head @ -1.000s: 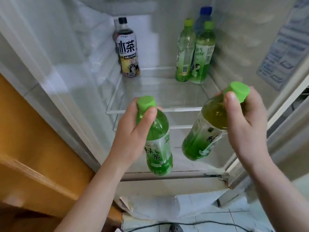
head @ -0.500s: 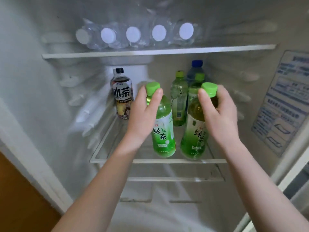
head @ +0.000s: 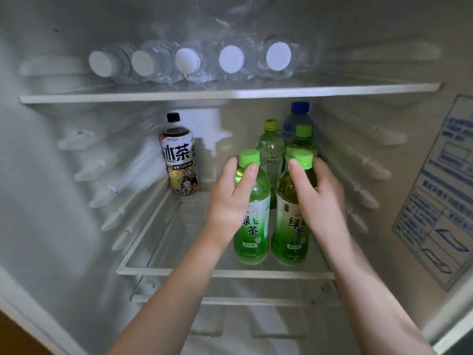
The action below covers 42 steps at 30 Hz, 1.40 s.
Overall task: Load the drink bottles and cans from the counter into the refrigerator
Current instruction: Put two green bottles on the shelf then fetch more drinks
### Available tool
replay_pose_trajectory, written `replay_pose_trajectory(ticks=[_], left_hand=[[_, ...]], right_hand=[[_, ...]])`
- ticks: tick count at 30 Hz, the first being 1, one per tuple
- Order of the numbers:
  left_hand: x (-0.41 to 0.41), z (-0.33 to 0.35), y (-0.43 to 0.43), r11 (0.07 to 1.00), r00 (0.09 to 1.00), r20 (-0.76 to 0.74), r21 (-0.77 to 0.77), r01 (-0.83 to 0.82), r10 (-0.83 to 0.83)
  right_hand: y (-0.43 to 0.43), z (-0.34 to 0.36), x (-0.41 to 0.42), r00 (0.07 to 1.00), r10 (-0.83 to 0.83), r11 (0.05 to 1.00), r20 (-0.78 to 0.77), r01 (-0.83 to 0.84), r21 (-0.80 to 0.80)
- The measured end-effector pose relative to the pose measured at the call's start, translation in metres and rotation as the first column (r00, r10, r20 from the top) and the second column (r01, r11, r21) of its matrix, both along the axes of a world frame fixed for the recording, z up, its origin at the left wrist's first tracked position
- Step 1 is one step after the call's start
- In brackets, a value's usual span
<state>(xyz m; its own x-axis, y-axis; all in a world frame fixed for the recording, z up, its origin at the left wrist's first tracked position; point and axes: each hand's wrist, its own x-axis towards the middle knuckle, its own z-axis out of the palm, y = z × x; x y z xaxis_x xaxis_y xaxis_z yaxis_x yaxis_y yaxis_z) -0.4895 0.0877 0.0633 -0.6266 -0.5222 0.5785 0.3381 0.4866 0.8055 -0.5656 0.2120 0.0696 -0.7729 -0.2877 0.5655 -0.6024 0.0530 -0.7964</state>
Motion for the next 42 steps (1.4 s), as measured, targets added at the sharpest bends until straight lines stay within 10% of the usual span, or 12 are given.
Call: replay_pose_trajectory(ticks=[13,42], left_hand=[[0.040,-0.112,0.011,0.998,0.988,0.141,-0.024,-0.066,0.069],[-0.037,-0.099,-0.025,0.998,0.961,0.274,0.059,0.012,-0.027]], right_hand=[[0.035,-0.098,0.031,0.987,-0.087,0.980,0.134,0.061,0.189],[-0.002,-0.095,-0.018,0.974,-0.215,0.949,0.076,0.190,0.251]])
